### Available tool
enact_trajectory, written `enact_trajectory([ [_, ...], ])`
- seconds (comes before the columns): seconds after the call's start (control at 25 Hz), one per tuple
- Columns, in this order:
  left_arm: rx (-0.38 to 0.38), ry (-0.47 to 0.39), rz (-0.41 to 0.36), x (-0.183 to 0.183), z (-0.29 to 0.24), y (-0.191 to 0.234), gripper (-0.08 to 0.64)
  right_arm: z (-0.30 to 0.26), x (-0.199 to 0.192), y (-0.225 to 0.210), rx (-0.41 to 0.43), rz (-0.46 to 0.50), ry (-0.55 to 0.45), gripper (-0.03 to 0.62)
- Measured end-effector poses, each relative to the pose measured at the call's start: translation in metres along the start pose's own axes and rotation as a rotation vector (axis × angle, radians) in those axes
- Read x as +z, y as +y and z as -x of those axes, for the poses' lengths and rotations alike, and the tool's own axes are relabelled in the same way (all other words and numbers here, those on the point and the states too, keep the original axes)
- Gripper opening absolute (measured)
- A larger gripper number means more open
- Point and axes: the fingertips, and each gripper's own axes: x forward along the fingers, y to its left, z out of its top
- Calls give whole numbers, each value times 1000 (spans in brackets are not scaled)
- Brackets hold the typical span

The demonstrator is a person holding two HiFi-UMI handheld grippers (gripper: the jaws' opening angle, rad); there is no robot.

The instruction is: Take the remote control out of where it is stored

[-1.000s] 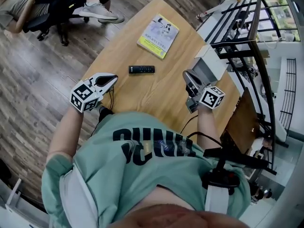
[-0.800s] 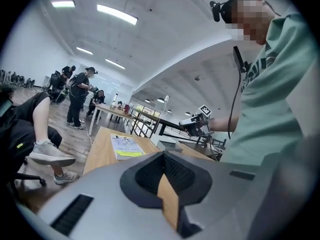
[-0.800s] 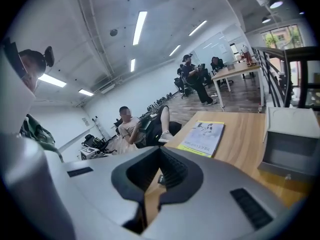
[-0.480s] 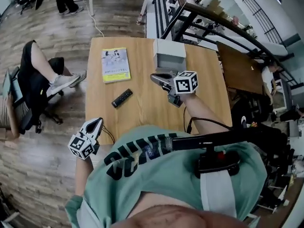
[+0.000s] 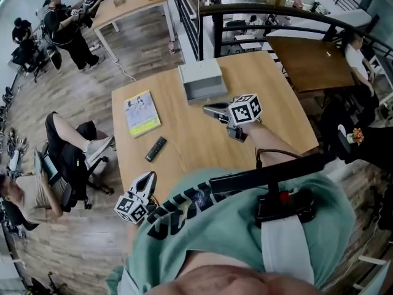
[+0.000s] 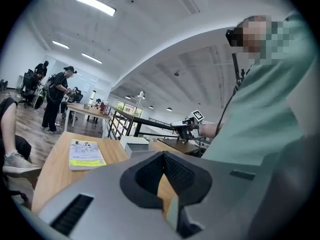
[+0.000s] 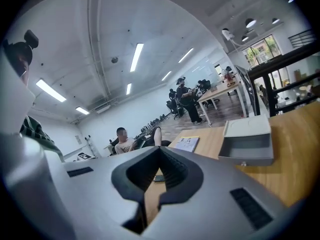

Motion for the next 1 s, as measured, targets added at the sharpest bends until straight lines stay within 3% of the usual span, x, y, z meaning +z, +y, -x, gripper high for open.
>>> enact_trajectory([
  [0.12,-16,-2,17,1,-39,-40,4,58,-7,-29,-23,-32,-35,0],
  [0.28,-54,18,-19,11,-93,-84,5,128,-18,-74,-70,-90,-90,0],
  [0.48,-56,21,-13,18,-131,-120,5,180,-30,-104,-77,-126,-114,0],
  [0.68,-13,37,42,10,-151,-154,4,206,-44,-118,-31,-151,-109,0],
  [1.0,33,97,44,-6,-161,-195,5,208,-86,-129,49,-218,-88,0],
])
